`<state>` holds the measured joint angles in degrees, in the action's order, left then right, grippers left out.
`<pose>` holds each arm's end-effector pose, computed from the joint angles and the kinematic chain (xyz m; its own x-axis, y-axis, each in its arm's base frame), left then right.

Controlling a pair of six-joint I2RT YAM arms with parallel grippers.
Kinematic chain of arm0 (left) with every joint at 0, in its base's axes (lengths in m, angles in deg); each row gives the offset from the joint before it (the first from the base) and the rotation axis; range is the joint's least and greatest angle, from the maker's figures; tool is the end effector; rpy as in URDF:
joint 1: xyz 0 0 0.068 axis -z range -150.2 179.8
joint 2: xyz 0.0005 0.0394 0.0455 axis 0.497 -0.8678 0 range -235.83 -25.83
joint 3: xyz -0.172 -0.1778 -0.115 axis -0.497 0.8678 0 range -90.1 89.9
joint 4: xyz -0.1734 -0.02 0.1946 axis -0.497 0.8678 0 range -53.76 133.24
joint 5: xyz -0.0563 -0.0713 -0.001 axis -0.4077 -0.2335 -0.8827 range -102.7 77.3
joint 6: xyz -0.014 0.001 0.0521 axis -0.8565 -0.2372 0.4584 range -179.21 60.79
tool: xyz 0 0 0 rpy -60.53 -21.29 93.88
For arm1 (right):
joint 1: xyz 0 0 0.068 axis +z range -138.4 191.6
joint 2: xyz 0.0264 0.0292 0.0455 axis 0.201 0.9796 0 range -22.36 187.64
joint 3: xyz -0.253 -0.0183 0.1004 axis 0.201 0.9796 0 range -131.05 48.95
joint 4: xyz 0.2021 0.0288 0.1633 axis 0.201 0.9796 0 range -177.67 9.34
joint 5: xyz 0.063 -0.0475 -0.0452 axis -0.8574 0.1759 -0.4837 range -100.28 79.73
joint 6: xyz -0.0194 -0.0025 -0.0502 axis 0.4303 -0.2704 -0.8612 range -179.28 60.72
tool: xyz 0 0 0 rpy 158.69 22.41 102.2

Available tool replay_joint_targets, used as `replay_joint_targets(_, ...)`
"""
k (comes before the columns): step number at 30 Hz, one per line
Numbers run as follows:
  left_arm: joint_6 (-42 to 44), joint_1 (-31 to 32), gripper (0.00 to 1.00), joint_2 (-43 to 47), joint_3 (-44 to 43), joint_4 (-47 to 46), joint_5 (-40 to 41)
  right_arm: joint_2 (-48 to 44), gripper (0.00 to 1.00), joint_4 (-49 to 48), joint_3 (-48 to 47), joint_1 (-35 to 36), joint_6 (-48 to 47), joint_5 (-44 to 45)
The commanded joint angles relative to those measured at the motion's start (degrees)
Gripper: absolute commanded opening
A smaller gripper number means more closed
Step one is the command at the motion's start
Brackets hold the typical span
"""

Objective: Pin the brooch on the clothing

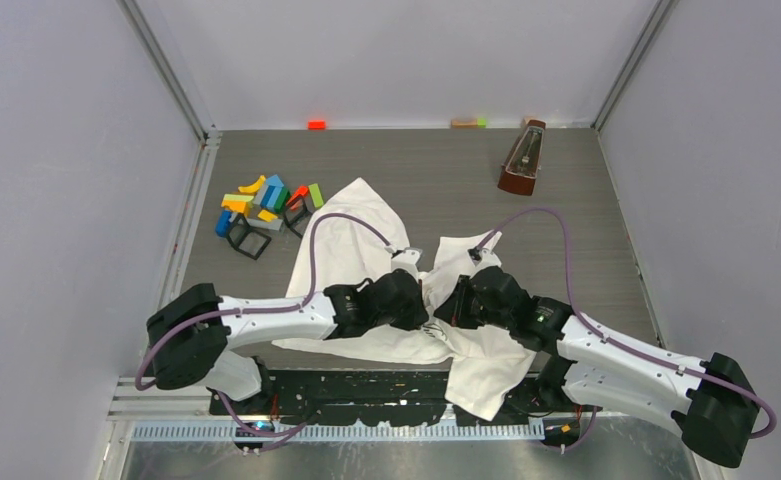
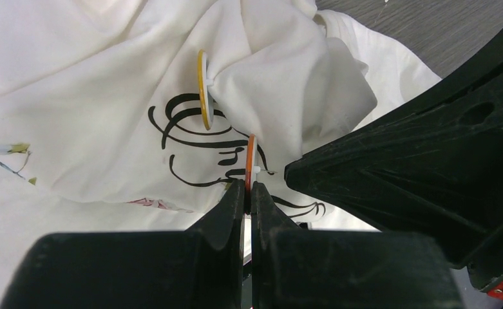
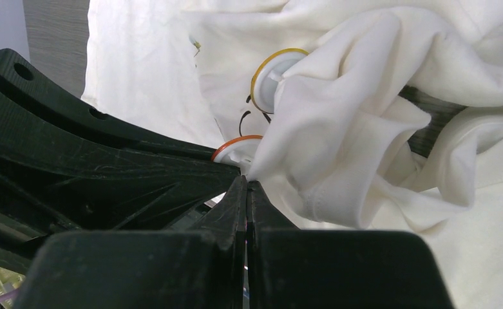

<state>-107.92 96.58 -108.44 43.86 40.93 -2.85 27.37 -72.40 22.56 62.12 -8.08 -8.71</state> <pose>0.1241 -0.2738 0.2056 -0.8138 0.0193 -0.5808 0.3687 0.7897 -0.4904 0.1174 0.1412 0.2046 -0.8394 0.2063 -0.5029 -0.1658 0.7839 0.5983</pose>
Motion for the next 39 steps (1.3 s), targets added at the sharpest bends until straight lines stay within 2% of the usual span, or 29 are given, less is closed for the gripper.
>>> replay_joint_targets(1,1.29,0.54,0.0,-0.42,-2.42,1.18,1.79,-1.41,0.01,-3.42,-0.94,0.28,-0.86,0.7)
replay_joint_targets(16,1.96,0.73,0.0,-0.89,-3.17,1.18,1.7,3.92,0.01,-6.44,-0.79,0.72,-2.2,-3.99)
replay_joint_targets(24,0.09,0.72,0.0,1.97,1.03,-4.31,2.24,5.15,0.01,-7.71,2.3,0.89,-3.43,-3.29)
replay_joint_targets(26,-0.3,0.74,0.0,1.95,1.3,-4.34,1.73,5.06,0.07,-8.05,2.44,0.89,-3.96,-3.98)
replay_joint_targets(33,-0.77,0.73,0.0,1.27,1.23,-5.81,1.16,0.84,0.4,-6.21,2.76,1.06,-5.53,-4.56)
replay_joint_targets(35,-0.86,0.8,0.0,1.1,1.14,-5.75,1.06,-0.27,0.45,-5.53,2.95,1.07,-5.65,-4.93)
replay_joint_targets(39,-1.04,0.76,0.0,0.97,1.22,-5.83,0.95,-2.62,0.47,-4.21,3.16,1.11,-5.77,-5.32)
